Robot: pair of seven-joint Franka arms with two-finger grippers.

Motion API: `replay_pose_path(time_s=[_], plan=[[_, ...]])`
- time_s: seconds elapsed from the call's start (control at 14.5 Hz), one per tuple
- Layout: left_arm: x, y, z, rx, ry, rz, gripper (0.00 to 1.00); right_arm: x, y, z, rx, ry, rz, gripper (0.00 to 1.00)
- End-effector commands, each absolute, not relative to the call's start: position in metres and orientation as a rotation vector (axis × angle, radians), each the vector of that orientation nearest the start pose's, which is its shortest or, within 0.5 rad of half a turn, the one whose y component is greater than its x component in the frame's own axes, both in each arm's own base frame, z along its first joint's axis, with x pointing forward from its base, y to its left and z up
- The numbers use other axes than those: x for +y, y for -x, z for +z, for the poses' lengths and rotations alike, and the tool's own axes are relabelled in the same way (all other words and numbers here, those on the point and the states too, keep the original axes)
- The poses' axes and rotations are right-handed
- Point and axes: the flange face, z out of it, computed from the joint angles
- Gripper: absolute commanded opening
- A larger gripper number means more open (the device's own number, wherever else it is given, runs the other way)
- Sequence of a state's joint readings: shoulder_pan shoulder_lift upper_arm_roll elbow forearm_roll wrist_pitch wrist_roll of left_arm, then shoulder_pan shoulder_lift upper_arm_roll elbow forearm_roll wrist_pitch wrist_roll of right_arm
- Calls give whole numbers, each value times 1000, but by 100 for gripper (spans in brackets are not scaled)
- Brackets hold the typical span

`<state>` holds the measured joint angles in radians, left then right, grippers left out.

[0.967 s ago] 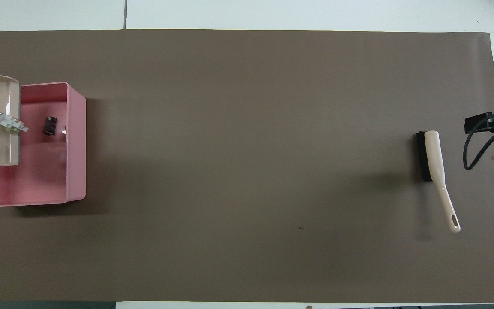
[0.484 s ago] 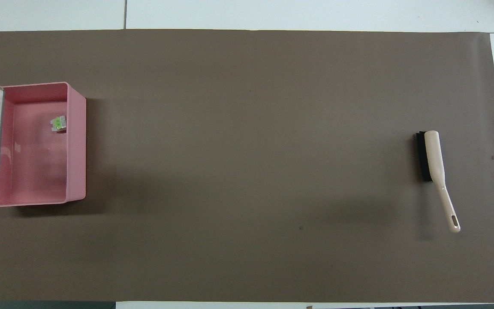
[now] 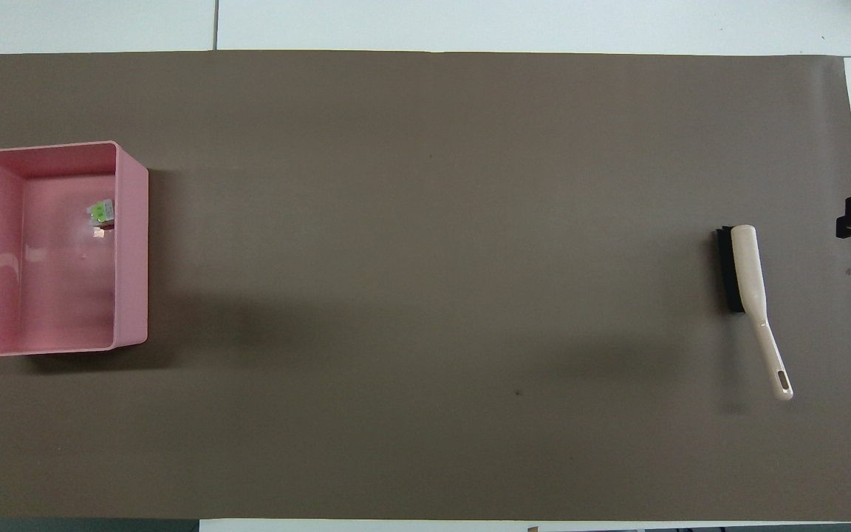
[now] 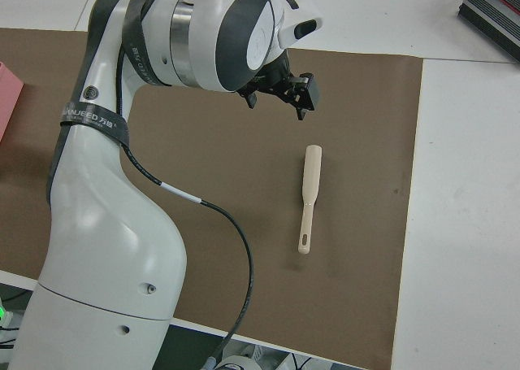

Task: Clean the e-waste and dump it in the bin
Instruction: 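Hold the dustpan tilted over the bin with the left gripper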

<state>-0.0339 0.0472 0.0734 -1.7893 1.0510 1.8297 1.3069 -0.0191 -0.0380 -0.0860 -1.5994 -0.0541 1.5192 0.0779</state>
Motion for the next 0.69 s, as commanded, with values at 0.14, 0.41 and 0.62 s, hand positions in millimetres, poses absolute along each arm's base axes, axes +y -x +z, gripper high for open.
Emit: replay_pose_path(time_s=[0.14, 0.41, 0.62], plan=[[87, -575, 568, 1573, 1570, 779, 0, -56, -531, 628, 290, 3165, 93, 100], [68, -601, 587, 1734, 1719, 572, 0, -54, -529, 626, 285, 3164, 110, 100], [57, -615, 588, 1923, 1776, 416, 0, -41, -530, 627, 256, 3169, 109, 100]])
